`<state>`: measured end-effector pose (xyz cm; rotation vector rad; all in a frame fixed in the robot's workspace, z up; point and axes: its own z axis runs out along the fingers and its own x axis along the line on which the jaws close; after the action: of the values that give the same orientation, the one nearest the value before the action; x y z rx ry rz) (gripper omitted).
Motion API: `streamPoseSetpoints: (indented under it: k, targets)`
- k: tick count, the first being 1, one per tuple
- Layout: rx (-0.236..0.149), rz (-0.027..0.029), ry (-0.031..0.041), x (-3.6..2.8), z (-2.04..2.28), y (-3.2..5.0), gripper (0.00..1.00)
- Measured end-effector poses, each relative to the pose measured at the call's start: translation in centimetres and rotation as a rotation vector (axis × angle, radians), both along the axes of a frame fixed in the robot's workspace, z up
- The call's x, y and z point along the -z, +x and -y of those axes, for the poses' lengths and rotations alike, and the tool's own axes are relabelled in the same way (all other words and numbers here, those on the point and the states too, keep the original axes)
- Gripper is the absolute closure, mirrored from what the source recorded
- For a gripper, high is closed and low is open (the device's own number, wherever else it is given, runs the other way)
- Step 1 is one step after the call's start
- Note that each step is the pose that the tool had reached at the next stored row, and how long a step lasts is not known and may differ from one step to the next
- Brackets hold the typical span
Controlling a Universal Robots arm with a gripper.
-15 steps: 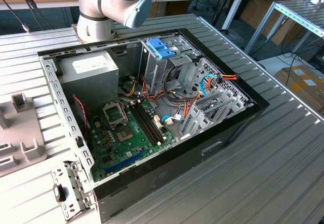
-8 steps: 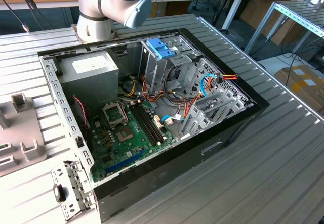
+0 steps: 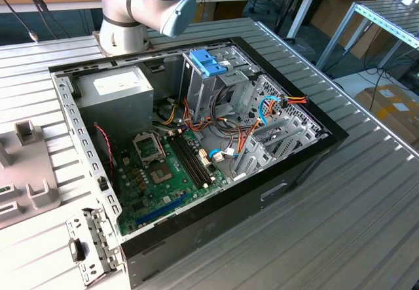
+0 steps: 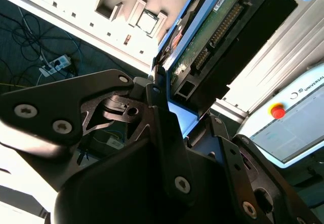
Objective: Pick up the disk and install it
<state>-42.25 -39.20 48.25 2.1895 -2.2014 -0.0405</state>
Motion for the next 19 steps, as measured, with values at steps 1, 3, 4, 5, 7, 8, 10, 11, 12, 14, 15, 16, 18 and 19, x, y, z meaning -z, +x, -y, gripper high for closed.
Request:
streamPoseSetpoints:
  k: [1,3,4,5,7,8,10,11,12,14,15,16,18,19]
  targets:
    - [0.000,0.0000,-0.0001,0.01,0.00,0.01,0.63]
    - [0.000,0.0001,-0.0006,0.02,0.01,0.05,0.63]
    - [0.000,0.0001,-0.0008,0.03,0.01,0.07,0.63]
    - [0.000,0.0000,-0.0011,0.03,0.01,0.09,0.63]
    - [0.000,0.0001,-0.0016,0.04,0.02,0.13,0.63]
    - [0.000,0.0000,-0.0019,0.05,0.02,0.16,0.63]
    - [0.000,0.0001,-0.0023,0.06,0.02,0.19,0.63]
    - [0.000,0.0000,-0.0026,0.06,0.03,0.21,0.63]
    - [0.000,0.0000,-0.0028,0.07,0.03,0.24,0.63]
    - [0.000,0.0001,-0.0034,0.08,0.03,0.29,0.63]
    - [0.000,0.0001,-0.0036,0.09,0.03,0.30,0.63]
    - [0.000,0.0000,-0.0038,0.09,0.03,0.32,0.63]
    - [0.000,0.0001,-0.0042,0.10,0.04,0.40,0.63]
    - [0.000,0.0001,-0.0043,0.12,0.05,0.47,0.63]
